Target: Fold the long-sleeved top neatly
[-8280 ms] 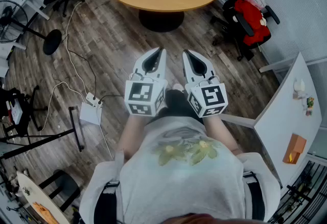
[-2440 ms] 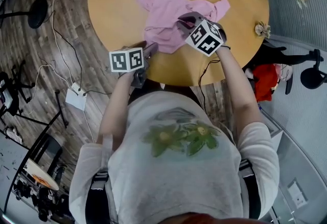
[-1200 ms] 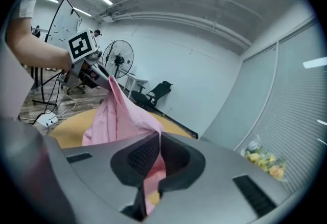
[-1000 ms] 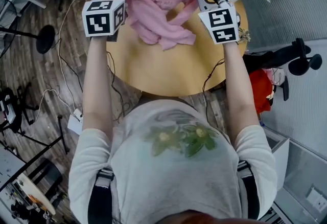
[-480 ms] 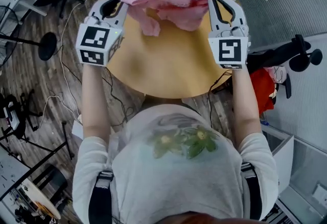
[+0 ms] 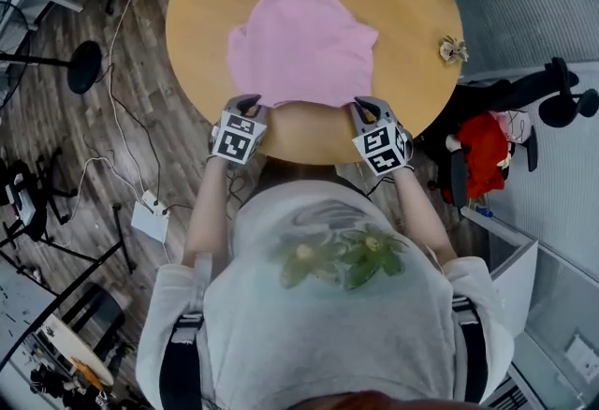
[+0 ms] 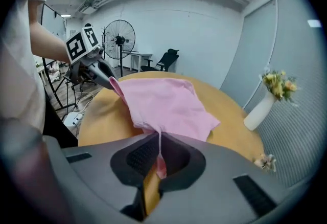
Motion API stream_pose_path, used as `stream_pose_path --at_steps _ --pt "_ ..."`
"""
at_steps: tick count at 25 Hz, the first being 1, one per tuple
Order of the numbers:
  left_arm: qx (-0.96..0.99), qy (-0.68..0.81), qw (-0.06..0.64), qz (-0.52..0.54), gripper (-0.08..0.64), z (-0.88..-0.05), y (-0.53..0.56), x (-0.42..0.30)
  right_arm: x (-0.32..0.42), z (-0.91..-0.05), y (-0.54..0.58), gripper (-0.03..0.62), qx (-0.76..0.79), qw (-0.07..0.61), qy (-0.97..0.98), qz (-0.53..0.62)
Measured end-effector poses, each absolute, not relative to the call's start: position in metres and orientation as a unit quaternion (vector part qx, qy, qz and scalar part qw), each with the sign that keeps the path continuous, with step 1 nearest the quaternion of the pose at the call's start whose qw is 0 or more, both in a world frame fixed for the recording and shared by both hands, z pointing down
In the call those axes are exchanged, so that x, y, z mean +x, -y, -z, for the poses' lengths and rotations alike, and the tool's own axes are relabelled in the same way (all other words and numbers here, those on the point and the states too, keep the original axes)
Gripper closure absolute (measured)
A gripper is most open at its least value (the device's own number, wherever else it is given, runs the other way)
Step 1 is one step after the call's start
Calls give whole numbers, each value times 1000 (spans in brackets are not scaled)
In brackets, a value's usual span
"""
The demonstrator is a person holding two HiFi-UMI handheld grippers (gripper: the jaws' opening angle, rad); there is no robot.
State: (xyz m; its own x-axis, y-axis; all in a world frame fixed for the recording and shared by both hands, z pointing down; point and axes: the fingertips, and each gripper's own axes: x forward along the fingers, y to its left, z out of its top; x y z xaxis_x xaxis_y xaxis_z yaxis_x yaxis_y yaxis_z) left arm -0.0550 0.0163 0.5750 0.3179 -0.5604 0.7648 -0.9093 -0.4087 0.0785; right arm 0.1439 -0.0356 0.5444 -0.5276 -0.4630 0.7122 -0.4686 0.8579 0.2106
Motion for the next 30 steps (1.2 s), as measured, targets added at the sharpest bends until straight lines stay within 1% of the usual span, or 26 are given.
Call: stream_pose_path --at_steps 3,5,7,9,10,11,12,13,15,19,24,26,28,30 --pt "751 495 263 -349 457 -591 -28 -54 146 -557 27 566 266 404 874 -39" --pt "745 493 255 -370 436 -601 -32 -56 145 -563 24 566 260 407 874 -51" --pt "745 471 239 -408 416 -612 -40 -56 143 -568 22 566 251 414 873 -57" --pt "745 442 208 -454 390 -622 -47 -55 142 -575 18 561 236 425 871 -65" --pt "744 430 191 -474 379 -626 -50 -55 143 -579 14 523 225 434 870 -72" --pt "743 420 175 -490 368 -629 -52 -55 145 -585 9 452 213 444 867 -79" --pt "741 412 163 -504 357 -632 -54 -56 147 -591 4 411 201 457 862 -83" --pt "737 404 152 -520 351 -635 -57 -59 151 -597 0 388 192 472 857 -80" --pt "724 385 127 -558 333 -643 -64 -67 162 -609 -6 379 184 500 844 -66" --pt "698 377 84 -603 328 -648 -71 -90 184 -630 -8 371 184 545 818 -29" --pt "657 337 -15 -674 328 -656 -49 -120 196 -646 12 371 206 574 792 27" --pt "659 319 -14 -681 328 -662 -40 -125 196 -652 19 371 205 582 787 29" --pt "668 299 8 -681 330 -667 -35 -126 194 -658 22 373 192 584 789 16" --pt "679 287 42 -675 342 -670 -34 -127 193 -660 24 420 181 582 793 2"
